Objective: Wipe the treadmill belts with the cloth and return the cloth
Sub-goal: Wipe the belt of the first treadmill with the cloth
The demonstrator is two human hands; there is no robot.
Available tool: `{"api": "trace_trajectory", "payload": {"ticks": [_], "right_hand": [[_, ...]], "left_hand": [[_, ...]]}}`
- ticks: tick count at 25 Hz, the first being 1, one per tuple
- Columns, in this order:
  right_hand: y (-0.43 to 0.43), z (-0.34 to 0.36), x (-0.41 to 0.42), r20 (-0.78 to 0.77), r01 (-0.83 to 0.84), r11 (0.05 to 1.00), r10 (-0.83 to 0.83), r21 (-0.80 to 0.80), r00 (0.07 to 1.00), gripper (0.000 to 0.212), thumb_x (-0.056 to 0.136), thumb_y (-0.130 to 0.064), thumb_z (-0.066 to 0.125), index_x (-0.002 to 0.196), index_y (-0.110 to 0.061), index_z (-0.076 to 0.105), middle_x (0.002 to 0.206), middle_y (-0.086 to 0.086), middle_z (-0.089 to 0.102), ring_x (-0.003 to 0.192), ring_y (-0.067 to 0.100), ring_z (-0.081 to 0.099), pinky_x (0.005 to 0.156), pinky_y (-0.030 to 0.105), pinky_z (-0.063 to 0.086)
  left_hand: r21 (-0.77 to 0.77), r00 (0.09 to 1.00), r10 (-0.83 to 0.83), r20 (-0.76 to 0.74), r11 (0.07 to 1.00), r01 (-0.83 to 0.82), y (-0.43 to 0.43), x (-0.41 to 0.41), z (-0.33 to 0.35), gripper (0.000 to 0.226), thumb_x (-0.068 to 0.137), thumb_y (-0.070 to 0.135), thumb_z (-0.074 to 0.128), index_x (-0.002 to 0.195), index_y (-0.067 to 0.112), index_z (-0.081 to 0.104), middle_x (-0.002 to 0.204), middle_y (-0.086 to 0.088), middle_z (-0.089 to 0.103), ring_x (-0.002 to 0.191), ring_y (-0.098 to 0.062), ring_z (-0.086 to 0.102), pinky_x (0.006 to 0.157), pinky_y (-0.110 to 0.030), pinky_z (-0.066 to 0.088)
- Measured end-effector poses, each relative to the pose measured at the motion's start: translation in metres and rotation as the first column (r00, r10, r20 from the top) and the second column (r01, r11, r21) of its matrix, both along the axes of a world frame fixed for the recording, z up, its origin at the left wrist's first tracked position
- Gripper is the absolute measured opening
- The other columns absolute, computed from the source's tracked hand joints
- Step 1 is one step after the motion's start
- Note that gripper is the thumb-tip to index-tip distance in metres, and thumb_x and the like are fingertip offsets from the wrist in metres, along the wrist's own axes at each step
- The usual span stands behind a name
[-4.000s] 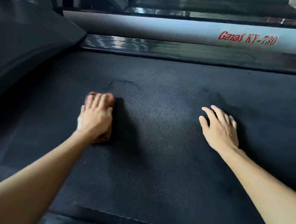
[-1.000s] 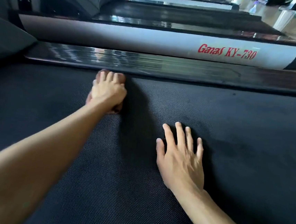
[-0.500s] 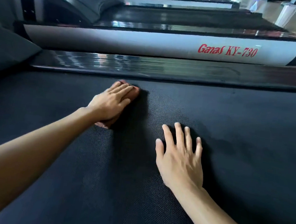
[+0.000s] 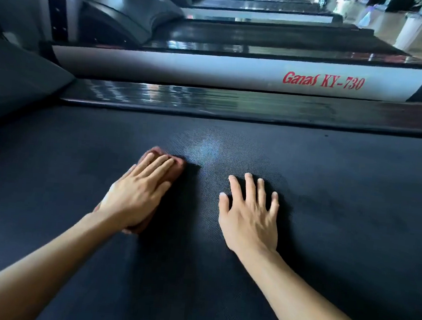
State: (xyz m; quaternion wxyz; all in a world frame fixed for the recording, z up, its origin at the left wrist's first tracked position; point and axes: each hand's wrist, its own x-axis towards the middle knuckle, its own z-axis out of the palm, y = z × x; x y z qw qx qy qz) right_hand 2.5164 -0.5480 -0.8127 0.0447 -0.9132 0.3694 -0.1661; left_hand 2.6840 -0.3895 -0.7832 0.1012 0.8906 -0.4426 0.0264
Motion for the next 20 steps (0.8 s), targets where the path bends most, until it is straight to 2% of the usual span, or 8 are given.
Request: {"api": "trace_trajectory", "payload": {"ticks": [3,5,9,12,14,17,20], "right_hand": [[-0.002,0.005,-0.003,-0.082,-0.040,0.994,0.048,0.099,0.995,0.053,0.099,-0.050,0.024,0.149,-0.032,0.033,0.159,0.003,0.025,0.147,0.027,0.019,0.117,0.054,0.009],[-0.002,0.008,-0.004,-0.093,-0.047,0.991,0.059,0.122,0.994,0.052,0.100,-0.051,0.026,0.150,-0.035,0.029,0.161,0.000,0.020,0.148,0.024,0.014,0.118,0.052,0.006],[-0.003,0.013,-0.009,-0.020,-0.033,0.987,0.036,0.155,0.999,0.050,0.098,-0.052,0.037,0.144,-0.033,0.042,0.157,-0.001,0.030,0.146,0.021,0.022,0.118,0.050,0.013],[0.015,0.023,-0.009,0.022,0.037,0.989,-0.041,0.142,0.999,0.044,0.096,-0.045,0.046,0.135,-0.026,0.055,0.150,0.002,0.042,0.137,0.025,0.037,0.113,0.047,0.023],[0.053,0.036,-0.006,0.086,0.054,0.976,-0.074,0.212,0.994,0.038,0.095,-0.038,0.051,0.128,-0.022,0.060,0.144,0.005,0.049,0.129,0.029,0.046,0.108,0.045,0.031],[0.148,0.048,-0.004,0.140,-0.128,0.946,0.089,0.297,0.986,0.032,0.094,-0.036,0.054,0.124,-0.026,0.062,0.139,-0.001,0.052,0.124,0.024,0.050,0.106,0.040,0.035],[0.231,0.035,-0.007,0.124,-0.249,0.929,0.223,0.274,0.967,0.030,0.095,-0.034,0.053,0.123,-0.029,0.062,0.139,-0.006,0.051,0.127,0.017,0.048,0.110,0.038,0.031]], "left_hand": [[0.067,0.995,0.099,-0.018,0.993,-0.098,0.024,-0.042,0.004,0.069,0.086,0.057,0.009,0.153,0.036,0.013,0.159,0.021,0.007,0.147,-0.005,-0.007,0.121,-0.036,0.008],[0.057,0.995,0.101,-0.005,0.993,-0.101,0.030,-0.065,0.007,0.065,0.090,0.052,0.014,0.153,0.035,0.009,0.161,0.018,0.004,0.148,-0.006,-0.009,0.120,-0.033,0.003],[0.055,0.999,-0.037,-0.023,0.998,0.038,0.062,-0.101,0.007,0.058,0.099,0.045,0.024,0.154,0.032,0.008,0.161,0.015,0.002,0.148,-0.010,-0.011,0.121,-0.035,0.002],[0.016,0.996,-0.088,-0.036,0.996,0.088,0.097,-0.087,0.010,0.057,0.100,0.043,0.028,0.153,0.030,0.013,0.161,0.014,0.008,0.149,-0.012,-0.006,0.121,-0.037,0.005],[0.020,0.995,-0.089,-0.035,0.996,0.090,0.122,-0.072,0.011,0.056,0.101,0.041,0.032,0.153,0.030,0.015,0.161,0.014,0.010,0.149,-0.012,-0.003,0.120,-0.037,0.005],[0.042,0.998,-0.057,-0.037,0.997,0.058,0.171,-0.058,0.013,0.056,0.101,0.042,0.032,0.153,0.029,0.013,0.161,0.014,0.009,0.148,-0.011,-0.004,0.120,-0.036,0.004],[0.054,0.998,-0.062,-0.011,0.997,0.063,0.230,-0.051,0.008,0.057,0.101,0.045,0.028,0.153,0.032,0.009,0.161,0.015,0.004,0.148,-0.010,-0.008,0.121,-0.037,0.004]]}}
